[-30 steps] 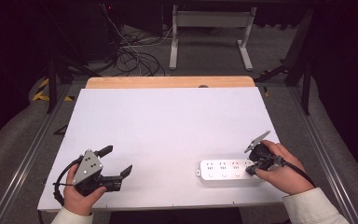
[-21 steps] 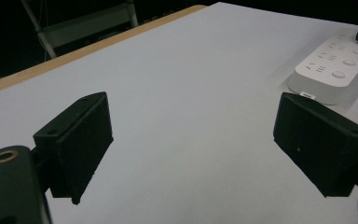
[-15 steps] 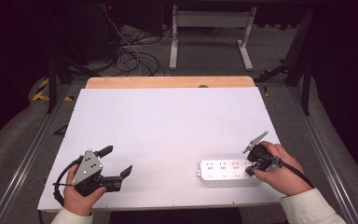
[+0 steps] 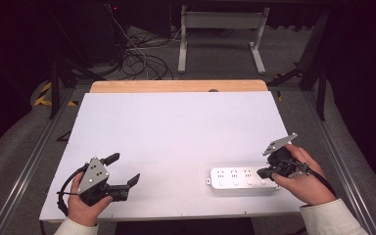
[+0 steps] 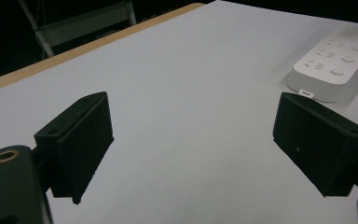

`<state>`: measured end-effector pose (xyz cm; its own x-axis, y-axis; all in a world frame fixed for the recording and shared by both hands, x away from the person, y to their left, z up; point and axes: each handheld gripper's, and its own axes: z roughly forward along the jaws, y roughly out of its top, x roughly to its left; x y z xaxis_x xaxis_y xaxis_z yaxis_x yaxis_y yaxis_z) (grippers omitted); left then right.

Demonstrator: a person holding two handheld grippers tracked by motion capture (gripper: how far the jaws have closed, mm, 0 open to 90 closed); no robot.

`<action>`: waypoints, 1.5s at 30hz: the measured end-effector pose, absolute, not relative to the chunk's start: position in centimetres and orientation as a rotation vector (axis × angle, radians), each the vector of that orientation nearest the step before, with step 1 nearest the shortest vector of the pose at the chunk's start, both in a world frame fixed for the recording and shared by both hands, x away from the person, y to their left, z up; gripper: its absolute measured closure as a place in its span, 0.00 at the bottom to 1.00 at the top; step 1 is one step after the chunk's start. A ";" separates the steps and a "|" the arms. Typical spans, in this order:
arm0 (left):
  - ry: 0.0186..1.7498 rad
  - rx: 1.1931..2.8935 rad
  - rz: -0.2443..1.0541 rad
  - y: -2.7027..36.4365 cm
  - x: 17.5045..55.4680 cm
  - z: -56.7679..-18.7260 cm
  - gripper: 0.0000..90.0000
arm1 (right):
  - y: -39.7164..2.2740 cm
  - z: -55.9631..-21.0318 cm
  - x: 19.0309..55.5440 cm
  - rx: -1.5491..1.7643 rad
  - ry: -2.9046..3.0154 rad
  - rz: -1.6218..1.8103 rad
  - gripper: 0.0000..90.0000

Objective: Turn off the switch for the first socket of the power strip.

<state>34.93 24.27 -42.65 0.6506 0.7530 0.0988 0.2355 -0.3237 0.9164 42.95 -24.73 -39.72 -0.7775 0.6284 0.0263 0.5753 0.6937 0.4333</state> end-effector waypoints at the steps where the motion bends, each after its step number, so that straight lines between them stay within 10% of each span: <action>1: 0.782 1.871 0.652 24.3 34.9 -42.6 0.14 | -24.8 -39.4 42.9 0.987 2.765 0.653 1.00; 22: 0.783 1.869 0.660 24.3 34.8 -42.5 0.14 | -24.8 -38.0 42.5 0.889 2.703 0.717 1.00; 29: 0.785 1.868 0.660 24.4 34.7 -42.4 0.15 | -24.3 -37.2 42.1 0.784 2.601 0.917 0.52; 45: 0.790 1.861 0.660 24.4 34.7 -42.4 0.15 | -24.1 -36.2 41.5 0.712 2.479 1.028 0.37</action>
